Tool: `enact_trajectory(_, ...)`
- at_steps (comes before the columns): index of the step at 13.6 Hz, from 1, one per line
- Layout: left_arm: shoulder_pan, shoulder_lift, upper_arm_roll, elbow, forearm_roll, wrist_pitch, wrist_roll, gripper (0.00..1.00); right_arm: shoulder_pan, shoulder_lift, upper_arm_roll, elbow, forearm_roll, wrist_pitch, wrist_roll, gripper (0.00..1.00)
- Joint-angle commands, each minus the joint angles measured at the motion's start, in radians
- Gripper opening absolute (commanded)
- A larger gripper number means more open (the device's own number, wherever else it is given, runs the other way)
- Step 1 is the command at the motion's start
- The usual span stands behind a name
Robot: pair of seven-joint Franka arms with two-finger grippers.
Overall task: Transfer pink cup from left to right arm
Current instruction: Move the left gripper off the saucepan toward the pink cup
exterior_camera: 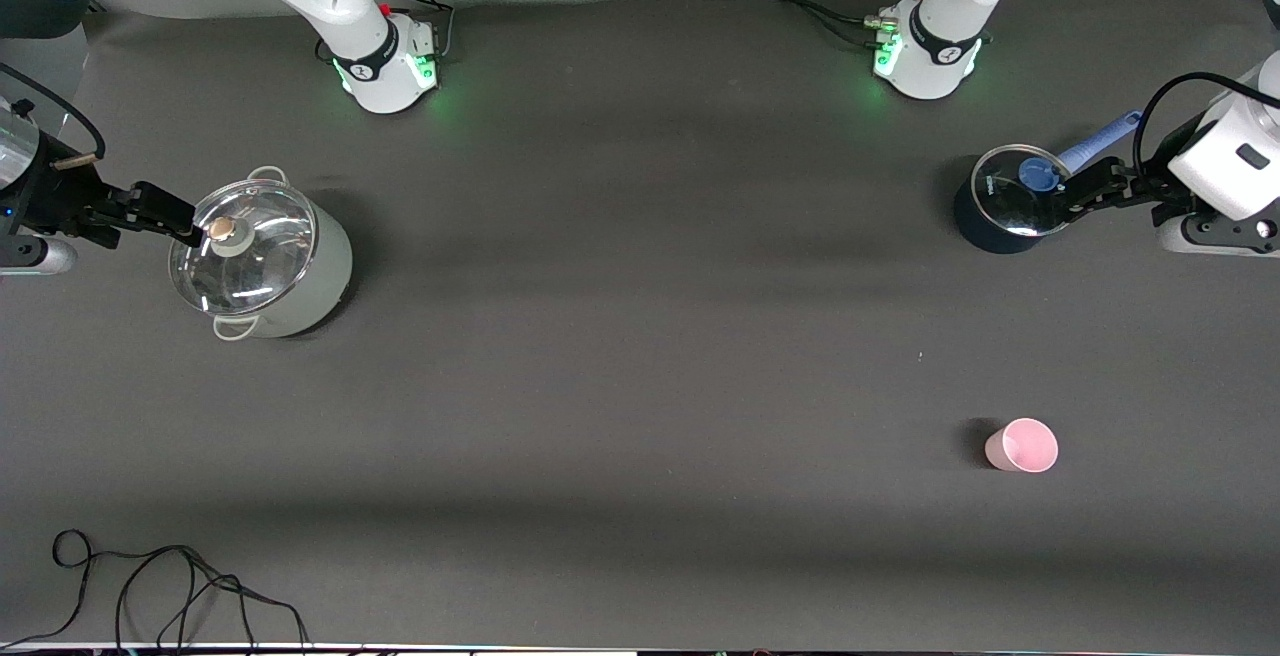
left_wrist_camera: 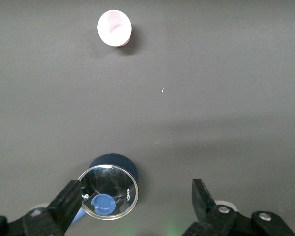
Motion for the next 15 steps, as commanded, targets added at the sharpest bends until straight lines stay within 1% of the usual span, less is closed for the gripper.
enact_trajectory(1,-0.011,-0.024,0.010,-0.020,-0.007,-0.016,-0.011,1.00,0.013,0.001,-0.019,0.004,-0.002,-0.016,0.005,1.00)
enact_trajectory(2,-0.011,-0.024,0.010,-0.020,-0.005,-0.019,-0.011,1.00,0.010,0.009,-0.019,0.019,-0.002,-0.016,0.005,1.00)
enact_trajectory(6,-0.013,-0.009,0.010,0.000,0.005,-0.035,0.003,1.00,0.012,0.010,-0.019,0.019,-0.002,-0.016,0.005,1.00)
enact_trajectory(9,-0.013,0.031,0.010,0.061,0.008,-0.067,0.000,1.00,0.012,0.010,-0.019,0.019,-0.002,-0.016,0.006,1.00)
enact_trajectory(12,-0.011,0.063,0.012,0.080,0.045,-0.053,0.008,1.00,0.015,0.010,-0.016,0.019,0.000,-0.016,0.018,1.00)
enact_trajectory(13,-0.011,0.101,0.012,0.110,0.059,-0.050,0.008,1.00,0.015,0.014,-0.016,0.022,0.000,-0.014,0.018,1.00)
enact_trajectory(15,0.006,0.206,0.012,0.228,0.061,-0.053,0.006,1.00,0.015,0.015,-0.016,0.021,0.000,-0.014,0.018,1.00)
